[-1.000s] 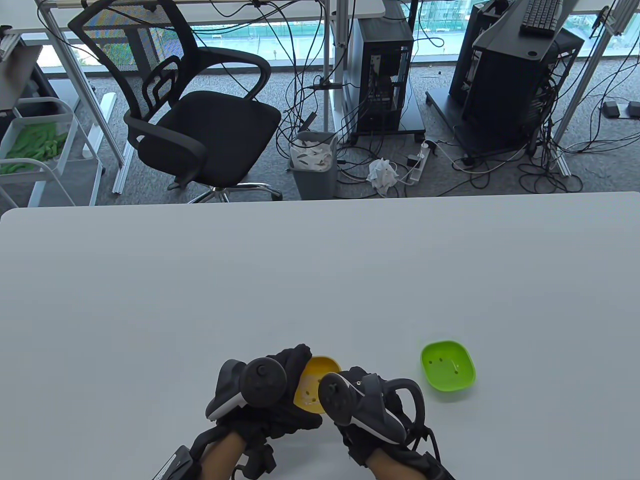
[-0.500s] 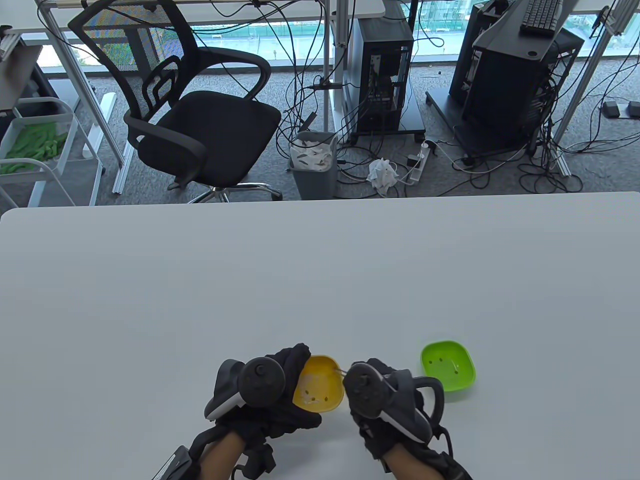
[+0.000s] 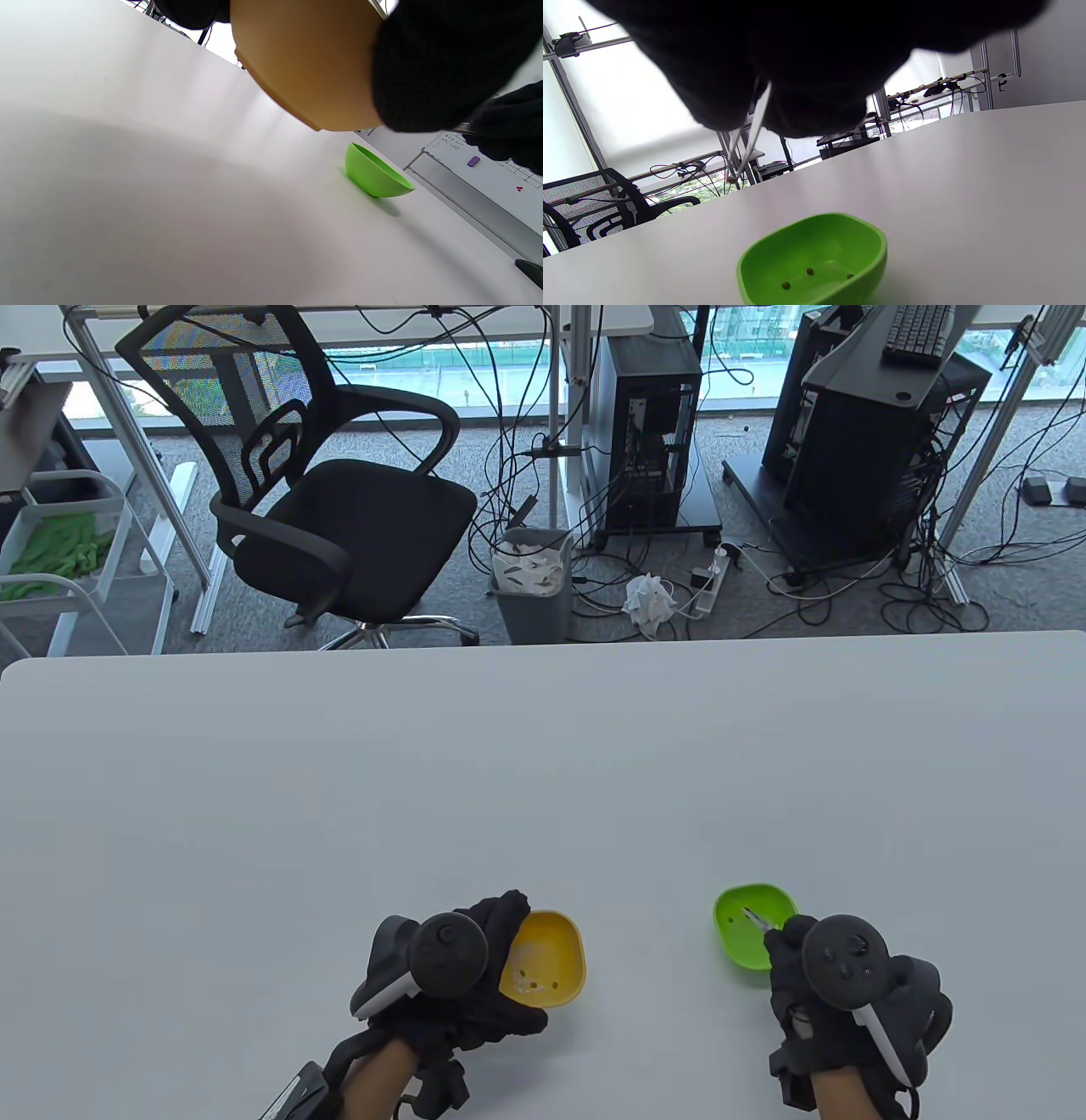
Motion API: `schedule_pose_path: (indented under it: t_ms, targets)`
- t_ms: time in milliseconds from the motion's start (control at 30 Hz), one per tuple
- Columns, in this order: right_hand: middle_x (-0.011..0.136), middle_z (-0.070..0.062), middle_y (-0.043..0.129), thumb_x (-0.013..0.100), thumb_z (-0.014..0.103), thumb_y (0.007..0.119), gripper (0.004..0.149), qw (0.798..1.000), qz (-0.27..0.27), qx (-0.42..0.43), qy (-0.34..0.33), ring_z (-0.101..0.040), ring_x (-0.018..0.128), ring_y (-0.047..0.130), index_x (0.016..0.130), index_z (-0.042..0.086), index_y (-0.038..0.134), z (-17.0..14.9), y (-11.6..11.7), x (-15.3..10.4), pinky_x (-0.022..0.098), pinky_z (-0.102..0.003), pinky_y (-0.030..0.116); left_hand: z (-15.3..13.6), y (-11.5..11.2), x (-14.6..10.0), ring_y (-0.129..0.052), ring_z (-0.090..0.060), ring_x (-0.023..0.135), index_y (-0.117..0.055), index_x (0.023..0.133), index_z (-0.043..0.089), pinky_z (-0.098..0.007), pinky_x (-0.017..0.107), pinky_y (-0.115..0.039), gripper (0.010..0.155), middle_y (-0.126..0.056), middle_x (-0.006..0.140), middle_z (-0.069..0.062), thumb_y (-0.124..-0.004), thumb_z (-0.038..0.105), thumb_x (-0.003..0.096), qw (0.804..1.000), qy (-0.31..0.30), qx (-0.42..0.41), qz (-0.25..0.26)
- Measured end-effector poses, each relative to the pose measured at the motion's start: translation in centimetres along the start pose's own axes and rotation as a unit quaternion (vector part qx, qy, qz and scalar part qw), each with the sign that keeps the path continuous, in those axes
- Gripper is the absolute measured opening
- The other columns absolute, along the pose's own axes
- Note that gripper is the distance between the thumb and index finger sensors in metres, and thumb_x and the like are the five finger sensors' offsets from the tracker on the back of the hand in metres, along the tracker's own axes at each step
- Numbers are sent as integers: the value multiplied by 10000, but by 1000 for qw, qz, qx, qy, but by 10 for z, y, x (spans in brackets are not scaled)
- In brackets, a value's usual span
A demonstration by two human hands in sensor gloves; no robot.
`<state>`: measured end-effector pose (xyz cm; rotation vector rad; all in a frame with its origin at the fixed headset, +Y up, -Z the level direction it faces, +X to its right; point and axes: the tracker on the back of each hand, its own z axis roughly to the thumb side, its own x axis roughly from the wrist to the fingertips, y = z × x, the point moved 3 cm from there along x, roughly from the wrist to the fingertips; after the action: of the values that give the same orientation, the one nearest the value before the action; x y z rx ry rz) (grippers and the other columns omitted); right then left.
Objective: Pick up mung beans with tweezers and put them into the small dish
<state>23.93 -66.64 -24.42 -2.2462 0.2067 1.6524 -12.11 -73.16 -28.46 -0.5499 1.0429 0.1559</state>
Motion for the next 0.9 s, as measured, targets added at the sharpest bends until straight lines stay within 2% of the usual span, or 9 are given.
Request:
schedule_pose_path:
  t_ms: [367,900]
  targets:
    - [499,-159,988,453,314,904,345,1000,3,4,22,-106,231,931,668,58,989,-17,13,8,159,-290,860,0,0,0,-583,-401,959,-279,1134,89,-628,753,-467,1221,-395,1160,-168,-989,655,318,1000,2,-1,-3]
    - [507,-160,986,457,320,899,353,1000,7,-6,24,-107,237,932,677,57,984,-18,22,8,163,-292,861,0,1,0,-584,-400,958,-279,1134,89,-627,754,-469,1222,-396,1160,-169,-988,657,317,1000,0,-2,-1]
